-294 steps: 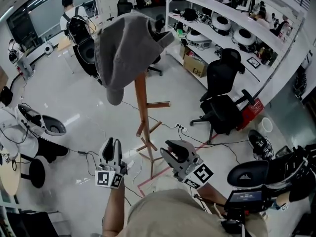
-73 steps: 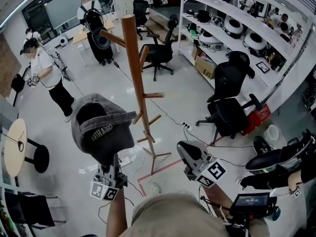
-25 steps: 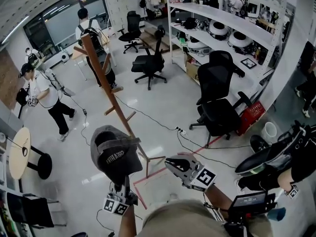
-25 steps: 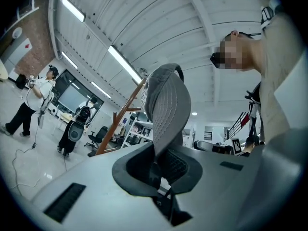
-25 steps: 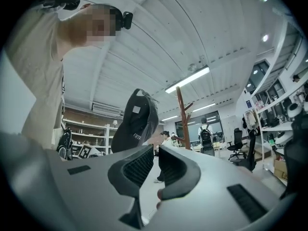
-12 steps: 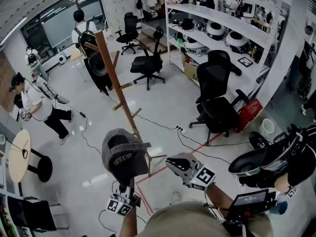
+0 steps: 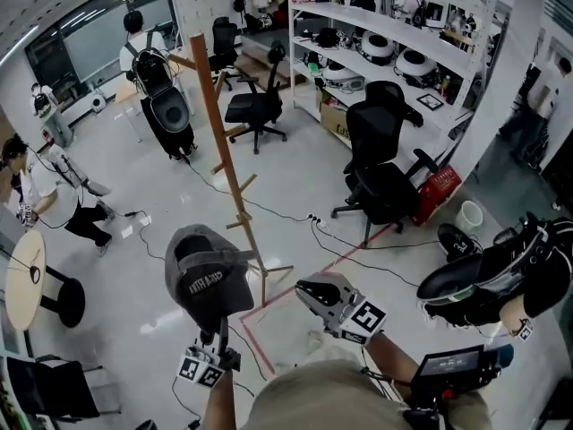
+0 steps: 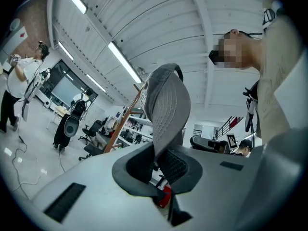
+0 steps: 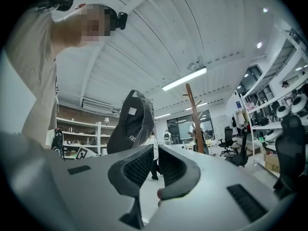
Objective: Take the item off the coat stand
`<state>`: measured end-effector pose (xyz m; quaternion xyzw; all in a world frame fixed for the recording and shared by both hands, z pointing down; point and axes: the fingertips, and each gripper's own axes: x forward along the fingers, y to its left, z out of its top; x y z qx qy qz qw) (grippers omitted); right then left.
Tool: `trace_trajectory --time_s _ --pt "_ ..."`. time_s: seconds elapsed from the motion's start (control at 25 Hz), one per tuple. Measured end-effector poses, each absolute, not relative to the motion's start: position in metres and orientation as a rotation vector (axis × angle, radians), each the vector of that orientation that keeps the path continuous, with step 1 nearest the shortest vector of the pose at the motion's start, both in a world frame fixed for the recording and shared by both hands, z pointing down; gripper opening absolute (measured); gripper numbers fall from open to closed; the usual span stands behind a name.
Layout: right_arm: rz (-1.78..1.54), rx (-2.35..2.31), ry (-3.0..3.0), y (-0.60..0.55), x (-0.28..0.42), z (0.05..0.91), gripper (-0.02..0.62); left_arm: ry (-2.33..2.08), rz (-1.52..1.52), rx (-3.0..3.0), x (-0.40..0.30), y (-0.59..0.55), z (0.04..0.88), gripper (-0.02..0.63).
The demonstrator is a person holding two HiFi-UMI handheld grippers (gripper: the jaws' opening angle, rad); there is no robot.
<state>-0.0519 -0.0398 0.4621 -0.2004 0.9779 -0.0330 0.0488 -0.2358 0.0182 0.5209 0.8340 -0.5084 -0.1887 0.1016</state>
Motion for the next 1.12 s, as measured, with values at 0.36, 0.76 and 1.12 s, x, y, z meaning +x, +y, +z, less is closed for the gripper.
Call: trace_trajectory --time_s 0.36,0.76,1.12 --pt "-0.191 -0.718 2.849 -0.003 -0.053 0.464 0.035 -1.437 -0.574 2.453 -0.246 0.061 0.547 0.034" --pt "-0.363 -0.718 2.852 -0.005 -0.073 0.503 0.035 -1.478 -0.587 2.343 -0.278 0.073 0.576 0.034" --pt "-0.384 -0.694 2.861 -0.026 -0.073 0.492 0.035 -1.484 -0.575 2.33 -0.26 0.058 0.566 0.034"
